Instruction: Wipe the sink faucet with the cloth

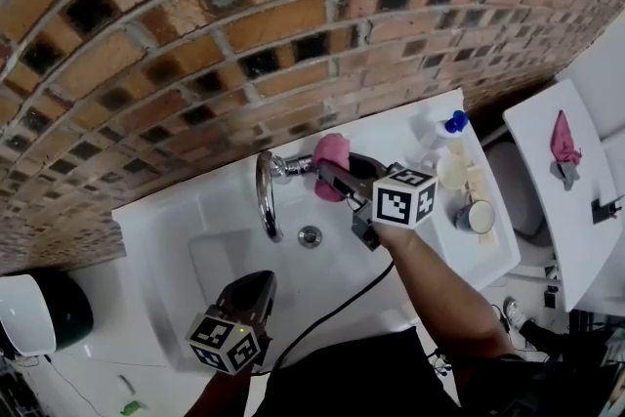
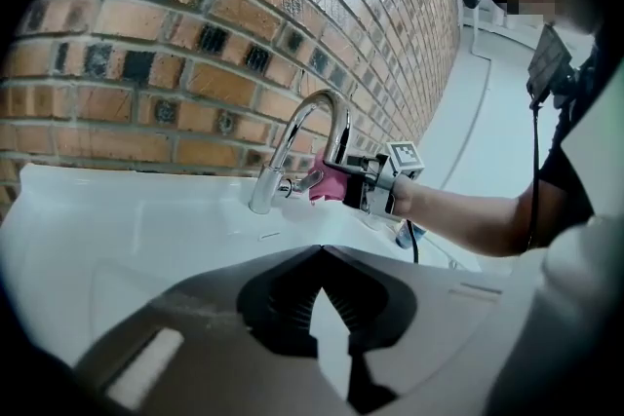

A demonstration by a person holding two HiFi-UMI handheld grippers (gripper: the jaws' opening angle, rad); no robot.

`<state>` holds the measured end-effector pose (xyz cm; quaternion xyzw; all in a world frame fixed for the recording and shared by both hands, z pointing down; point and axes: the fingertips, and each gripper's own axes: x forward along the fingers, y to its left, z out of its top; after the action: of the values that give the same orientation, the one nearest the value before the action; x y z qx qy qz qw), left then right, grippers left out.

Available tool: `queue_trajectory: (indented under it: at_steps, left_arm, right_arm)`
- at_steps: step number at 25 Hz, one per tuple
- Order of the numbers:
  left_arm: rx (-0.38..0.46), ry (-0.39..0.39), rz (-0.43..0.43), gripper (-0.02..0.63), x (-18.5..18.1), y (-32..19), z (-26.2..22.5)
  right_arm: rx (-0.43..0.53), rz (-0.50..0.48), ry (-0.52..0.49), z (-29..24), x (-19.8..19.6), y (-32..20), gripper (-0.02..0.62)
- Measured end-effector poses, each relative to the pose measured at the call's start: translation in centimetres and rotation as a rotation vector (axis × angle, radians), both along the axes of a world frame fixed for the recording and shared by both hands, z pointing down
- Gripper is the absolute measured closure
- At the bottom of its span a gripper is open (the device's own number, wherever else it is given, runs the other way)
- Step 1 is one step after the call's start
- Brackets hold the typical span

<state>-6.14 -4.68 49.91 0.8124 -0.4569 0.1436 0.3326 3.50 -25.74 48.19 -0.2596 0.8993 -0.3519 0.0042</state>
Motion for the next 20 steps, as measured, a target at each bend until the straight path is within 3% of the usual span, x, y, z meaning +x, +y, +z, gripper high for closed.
queue_trajectory:
  at_steps: [7, 12, 16, 20]
  left_arm:
    - [0.009, 0.006, -0.002, 0.600, -0.9, 0.2, 0.1]
    - [0.023, 0.018, -0.008, 0.600, -1.2, -0.1, -0.1]
    - [0.021, 0.020, -0.014, 0.600, -1.4, 0.0, 0.1]
    - [0.013, 0.014, -0.017, 0.600, -1.7, 0.4, 0.3]
  right_arm:
    - [0.119, -0.023, 0.112, -1.6, 0.6, 2.3, 0.468]
    - [0.161, -0.056, 0.103, -3.0, 0.8, 4.9, 0.468]
    - [0.116, -0.127, 0.088, -1.3, -0.8, 7.7, 0.468]
    - [-0.039, -0.162, 0.090, 3.2, -3.2, 9.5, 0.468]
